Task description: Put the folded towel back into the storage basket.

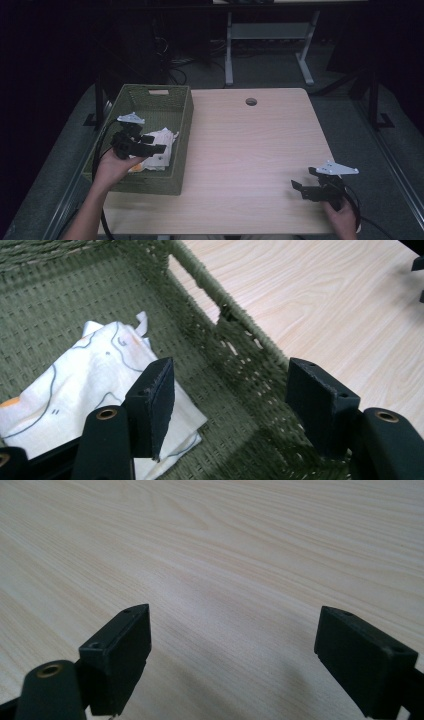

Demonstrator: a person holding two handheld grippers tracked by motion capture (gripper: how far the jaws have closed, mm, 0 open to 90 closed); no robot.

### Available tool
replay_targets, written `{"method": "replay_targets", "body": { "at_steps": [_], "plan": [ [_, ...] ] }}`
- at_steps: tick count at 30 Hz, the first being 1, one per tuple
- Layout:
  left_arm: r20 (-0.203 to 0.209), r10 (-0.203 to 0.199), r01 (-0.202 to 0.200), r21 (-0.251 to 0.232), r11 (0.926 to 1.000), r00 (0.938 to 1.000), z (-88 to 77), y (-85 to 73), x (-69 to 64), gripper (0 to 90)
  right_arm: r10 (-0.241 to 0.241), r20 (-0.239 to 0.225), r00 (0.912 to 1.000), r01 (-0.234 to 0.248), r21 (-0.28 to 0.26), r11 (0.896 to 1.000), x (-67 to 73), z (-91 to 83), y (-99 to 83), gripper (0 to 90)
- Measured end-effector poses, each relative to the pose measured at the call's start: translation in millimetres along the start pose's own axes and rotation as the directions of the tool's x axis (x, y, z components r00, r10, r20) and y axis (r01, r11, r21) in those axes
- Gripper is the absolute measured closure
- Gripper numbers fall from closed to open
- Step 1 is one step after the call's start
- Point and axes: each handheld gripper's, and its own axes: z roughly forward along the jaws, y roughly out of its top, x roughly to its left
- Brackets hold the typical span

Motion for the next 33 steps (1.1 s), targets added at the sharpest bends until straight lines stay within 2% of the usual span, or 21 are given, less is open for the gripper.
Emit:
{"method": "replay_targets", "body": {
  "at_steps": [7,16,21,33],
  "plan": [
    [0.019,0.031,-0.03,-0.008,0.9995,0.9994,0.6,8.4,-12.6,37.0,0.005,0.002,1.0,-0.005,-0.005,1.0,0.1,-1.2,-0.3,14.7],
    [0.041,0.051,-0.05,-0.017,0.9986,0.9979,6.6,16.0,-24.1,36.2,0.006,0.006,1.0,-0.006,-0.01,1.0,-1.5,-2.3,-0.6,14.7],
    [0.047,0.082,-0.082,-0.006,0.9966,0.9955,9.4,20.6,-33.8,35.7,0.007,0.007,0.9999,-0.007,-0.008,1.0,-1.3,-2.1,-0.6,14.7],
    [0.073,0.111,-0.11,-0.018,0.9937,0.9911,17.5,28.3,-55.4,33.4,0.0,0.005,1.0,0.0,-0.008,1.0,-0.4,-2.4,-0.4,14.7]
  ]
}}
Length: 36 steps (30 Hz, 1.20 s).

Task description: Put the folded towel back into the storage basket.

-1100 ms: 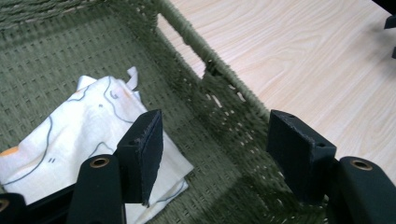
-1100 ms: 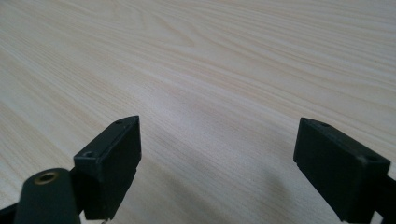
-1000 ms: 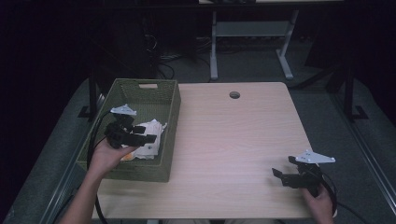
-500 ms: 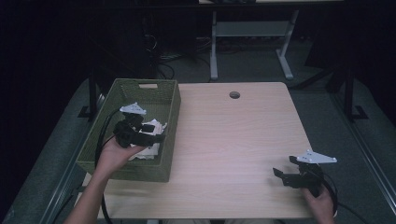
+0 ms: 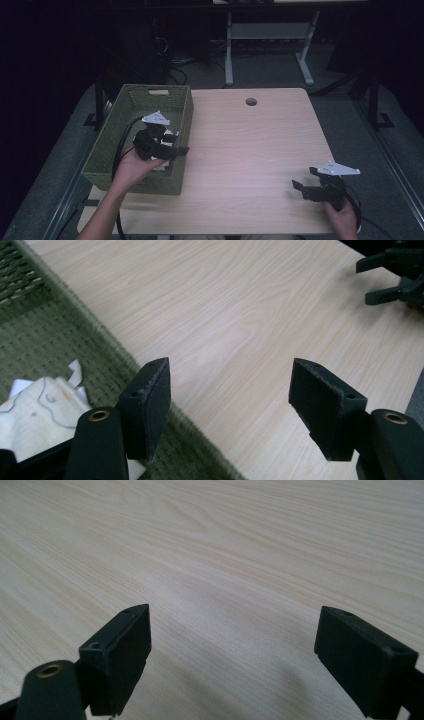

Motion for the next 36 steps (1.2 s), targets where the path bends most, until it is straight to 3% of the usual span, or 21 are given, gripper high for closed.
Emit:
{"method": "replay_targets", "body": {
  "at_steps": [18,36],
  "plan": [
    [0.042,0.035,-0.035,-0.023,0.9991,0.9985,19.0,14.0,-28.7,29.1,0.005,0.003,1.0,-0.005,-0.004,1.0,1.5,-2.4,-0.9,14.7],
    [0.064,0.035,-0.033,-0.028,0.999,0.9973,42.0,13.3,-46.1,27.8,-0.001,0.008,1.0,0.001,-0.008,1.0,-0.3,-4.7,-1.2,14.7]
  ]
}}
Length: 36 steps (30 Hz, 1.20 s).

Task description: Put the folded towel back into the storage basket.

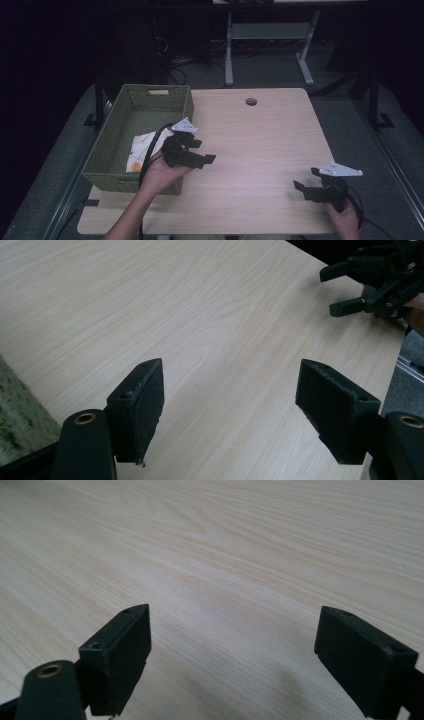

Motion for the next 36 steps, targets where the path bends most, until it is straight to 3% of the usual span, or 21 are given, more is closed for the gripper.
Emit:
{"method": "replay_targets", "body": {
  "at_steps": [20,36],
  "plan": [
    [0.019,0.056,-0.057,0.035,0.9978,0.9982,26.9,3.3,-21.3,27.2,-0.006,-0.001,1.0,0.006,-0.003,1.0,-0.3,-0.8,0.3,14.7],
    [0.061,0.062,-0.065,0.043,0.997,0.9962,51.1,-0.7,-37.1,27.2,0.001,-0.007,1.0,-0.001,0.004,1.0,-1.0,-0.5,0.0,14.7]
  ]
}}
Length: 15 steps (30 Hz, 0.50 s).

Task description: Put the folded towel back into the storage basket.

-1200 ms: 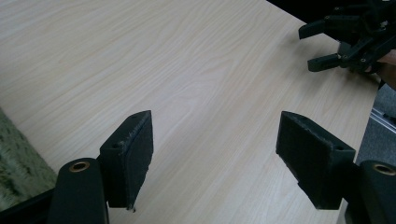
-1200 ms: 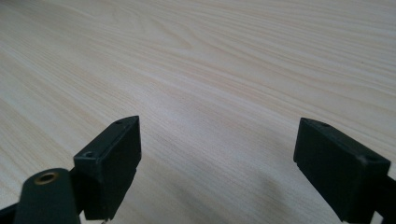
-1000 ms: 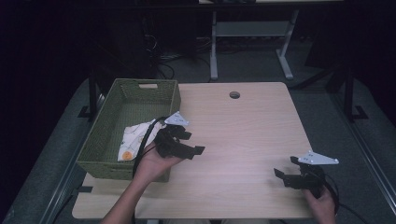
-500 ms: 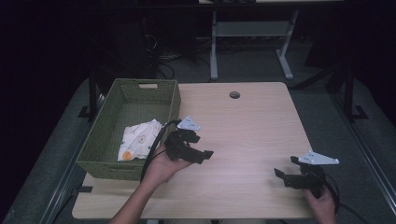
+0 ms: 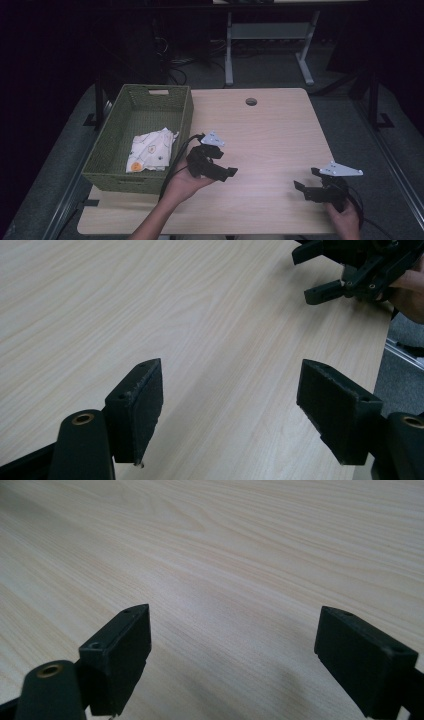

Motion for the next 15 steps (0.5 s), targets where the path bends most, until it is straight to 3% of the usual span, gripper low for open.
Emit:
{"method": "replay_targets", "body": {
  "at_steps": [8,15],
  "plan": [
    [-0.007,0.012,-0.011,0.017,0.9998,0.9999,9.7,-3.3,-4.9,27.2,0.0,0.0,1.0,0.0,0.001,1.0,-0.2,-0.2,-0.2,14.7],
    [0.012,0.005,-0.005,0.017,0.9998,0.9999,17.7,-8.4,-9.4,27.2,-0.005,0.001,1.0,0.005,-0.004,1.0,-1.1,-0.9,-0.5,14.7]
  ]
}}
